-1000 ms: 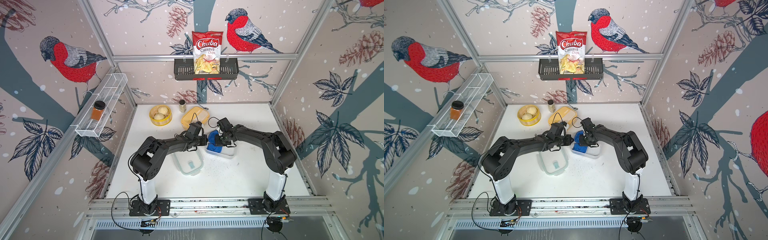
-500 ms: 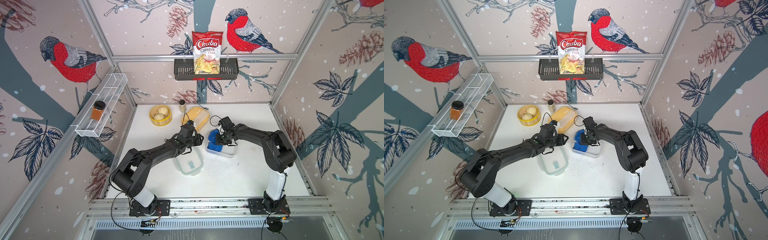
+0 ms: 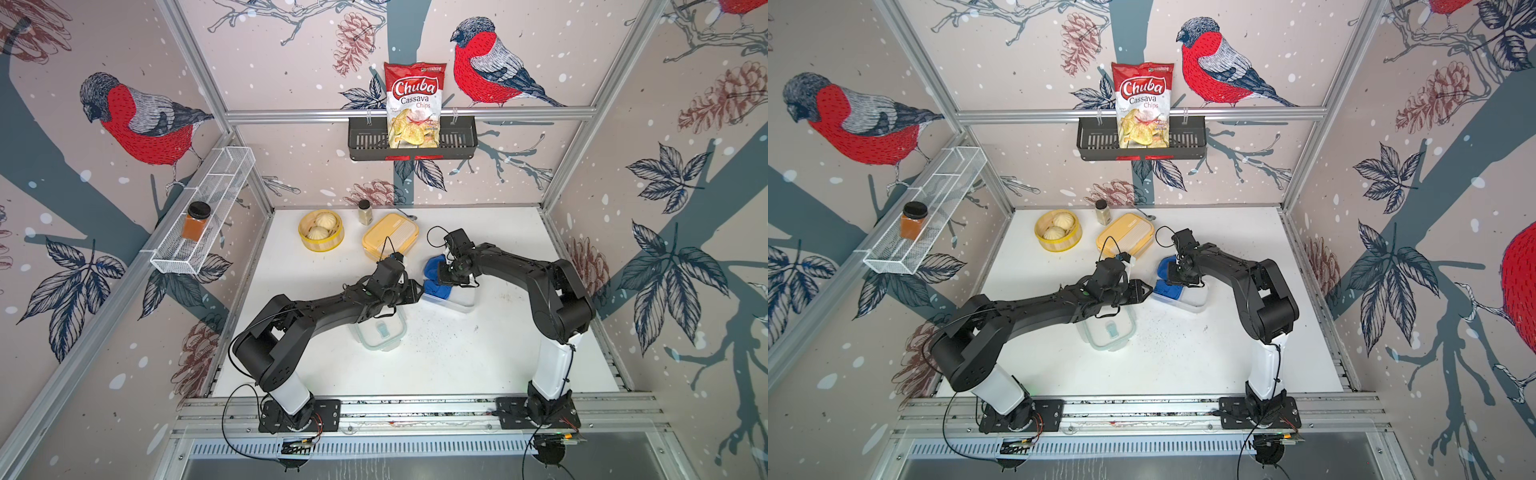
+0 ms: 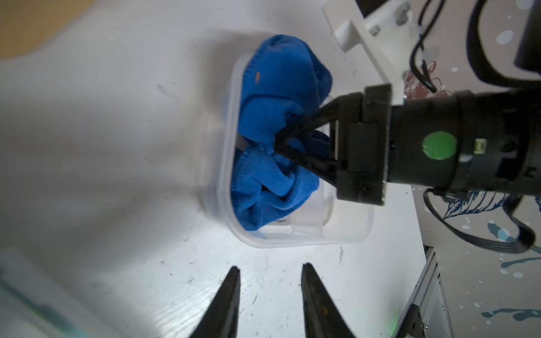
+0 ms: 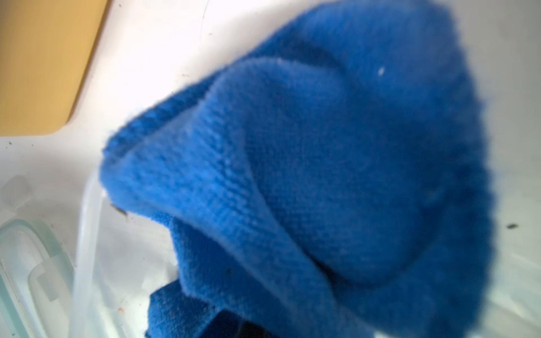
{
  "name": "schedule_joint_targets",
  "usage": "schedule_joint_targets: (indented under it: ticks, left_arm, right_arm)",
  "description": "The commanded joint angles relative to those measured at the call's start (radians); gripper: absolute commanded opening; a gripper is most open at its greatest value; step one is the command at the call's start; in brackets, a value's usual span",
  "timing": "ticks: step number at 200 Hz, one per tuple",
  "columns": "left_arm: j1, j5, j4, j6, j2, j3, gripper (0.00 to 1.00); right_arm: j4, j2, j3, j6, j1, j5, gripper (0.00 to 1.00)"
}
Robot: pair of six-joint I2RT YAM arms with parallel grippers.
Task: Wipe the insides of the lunch boxes
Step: Wipe the dirt inside the lunch box.
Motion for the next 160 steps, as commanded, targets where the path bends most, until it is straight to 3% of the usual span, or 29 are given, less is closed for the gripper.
schedule_joint_targets:
  ticks: [1,26,59,87,110,134,160]
  left_arm:
    - [-0.031,-0.015,0.047,-0.039,-0.001,-0.014,0.38]
    - [-0.036,0.003,0.12,-0.083,0.038,-0.028,0.38]
    - [-0.069,0.037,0.123,-0.072,0.121,0.071,0.36]
    - [-0.083,0.057,0.12,-0.066,0.181,0.114,0.35]
    - [-0.092,0.043,0.091,-0.044,0.177,0.145,0.34]
    - [-0.092,0.018,0.067,-0.032,0.154,0.126,0.34]
    - [-0.08,0.005,0.083,-0.043,0.139,0.087,0.34]
  right_arm:
    - [0.006,0.004,0.001,0.058,-0.021,0.014,0.0]
    - [0.003,-0.004,-0.002,0.067,-0.047,0.045,0.0]
    - [0.06,-0.066,-0.061,0.133,-0.096,0.002,0.0]
    - [0.212,-0.137,-0.181,0.312,-0.109,-0.07,0.0]
    - [0.325,-0.17,-0.257,0.443,-0.105,-0.086,0.02]
    - [0.316,-0.152,-0.223,0.463,-0.093,-0.054,0.02]
    - [0.335,-0.141,-0.209,0.509,-0.064,-0.084,0.09]
